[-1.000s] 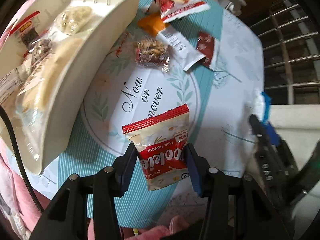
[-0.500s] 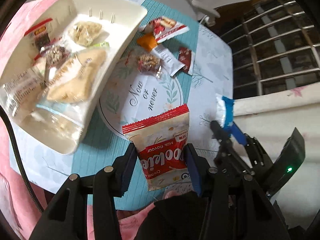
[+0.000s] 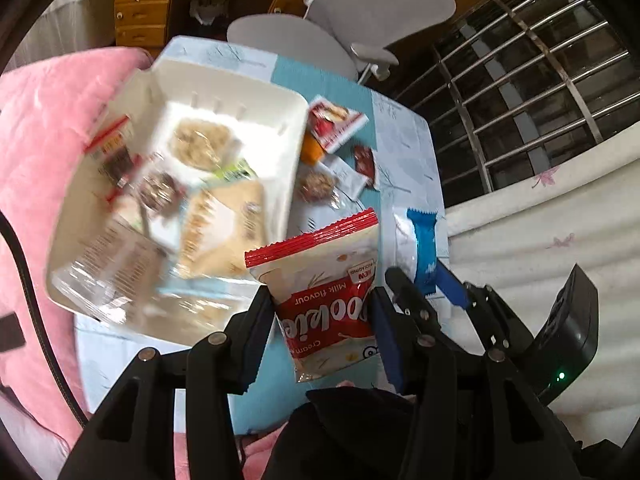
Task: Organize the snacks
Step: 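Carry the Cookies packet and blue candy into the white tray and release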
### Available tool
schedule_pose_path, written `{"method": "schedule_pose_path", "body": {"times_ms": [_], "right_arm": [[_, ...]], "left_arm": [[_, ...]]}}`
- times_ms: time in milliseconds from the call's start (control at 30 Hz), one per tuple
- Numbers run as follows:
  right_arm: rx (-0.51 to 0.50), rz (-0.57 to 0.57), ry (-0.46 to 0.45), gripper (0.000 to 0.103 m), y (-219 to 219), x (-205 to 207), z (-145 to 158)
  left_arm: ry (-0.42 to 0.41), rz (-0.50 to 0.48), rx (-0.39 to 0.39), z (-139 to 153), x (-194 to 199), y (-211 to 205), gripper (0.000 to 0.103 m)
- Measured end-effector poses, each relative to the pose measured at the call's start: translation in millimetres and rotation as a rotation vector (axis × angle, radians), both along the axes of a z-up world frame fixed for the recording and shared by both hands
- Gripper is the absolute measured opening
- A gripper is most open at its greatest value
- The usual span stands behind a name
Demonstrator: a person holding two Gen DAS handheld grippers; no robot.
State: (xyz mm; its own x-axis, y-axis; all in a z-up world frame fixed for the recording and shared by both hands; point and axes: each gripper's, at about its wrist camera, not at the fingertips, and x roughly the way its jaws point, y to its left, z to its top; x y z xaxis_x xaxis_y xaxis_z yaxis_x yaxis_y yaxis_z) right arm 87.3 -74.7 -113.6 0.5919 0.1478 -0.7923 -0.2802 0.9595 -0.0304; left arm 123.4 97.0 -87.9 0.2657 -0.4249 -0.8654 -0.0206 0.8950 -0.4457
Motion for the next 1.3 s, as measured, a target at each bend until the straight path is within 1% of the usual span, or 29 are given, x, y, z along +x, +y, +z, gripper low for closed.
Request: {"method": "schedule_pose_path", "body": {"times_ms": [100,267,433,600,633,667,700,733,767,867,1000,1133,1300], "right_arm": [[0.025,-0.014,-0.012,0.038,19,-2,1],[0.085,-0.036,-0.049,0.038,48,-7,2],[0.143,-0.014,-0.068,0.038,79,-14,-1],[0.204,0.013,-0.073,0.039,98,-21,-2],[0.212,0.018,-0.070,0.039,101,-22,-2],[0.218,0.022,-0.063,0.040,104,-23,-3],[0.222,0.025,-0.046,0.045,108,-23,-6],[0.219,0.021,-0.032,0.051,110,-23,-8],[0.209,0.011,-0.022,0.060,112,-23,-10],[0.206,-0.009,-0.012,0.061,114,-29,-13],[0.208,-0.034,0.008,0.061,109,-35,-16],[0.208,-0.069,0.052,0.061,98,-37,-22],[0.196,-0.124,0.096,0.061,77,-41,-24]], "left_arm": [[-0.040,0.004,0.012,6,2,28,0.047],[-0.105,0.003,0.033,14,9,63,0.047],[-0.164,0.024,0.063,17,14,93,0.047],[-0.204,0.035,0.107,16,10,112,0.048],[-0.202,0.038,0.117,14,10,116,0.050],[-0.193,0.036,0.123,11,10,119,0.060],[-0.184,0.036,0.128,10,9,119,0.068],[-0.176,0.038,0.135,8,8,120,0.068],[-0.173,0.037,0.138,7,7,120,0.069],[-0.166,0.024,0.145,4,3,119,0.073],[-0.154,-0.007,0.148,1,-3,113,0.073],[-0.080,-0.035,0.128,-7,-1,107,0.073],[-0.045,-0.077,0.115,-7,4,92,0.073]]}}
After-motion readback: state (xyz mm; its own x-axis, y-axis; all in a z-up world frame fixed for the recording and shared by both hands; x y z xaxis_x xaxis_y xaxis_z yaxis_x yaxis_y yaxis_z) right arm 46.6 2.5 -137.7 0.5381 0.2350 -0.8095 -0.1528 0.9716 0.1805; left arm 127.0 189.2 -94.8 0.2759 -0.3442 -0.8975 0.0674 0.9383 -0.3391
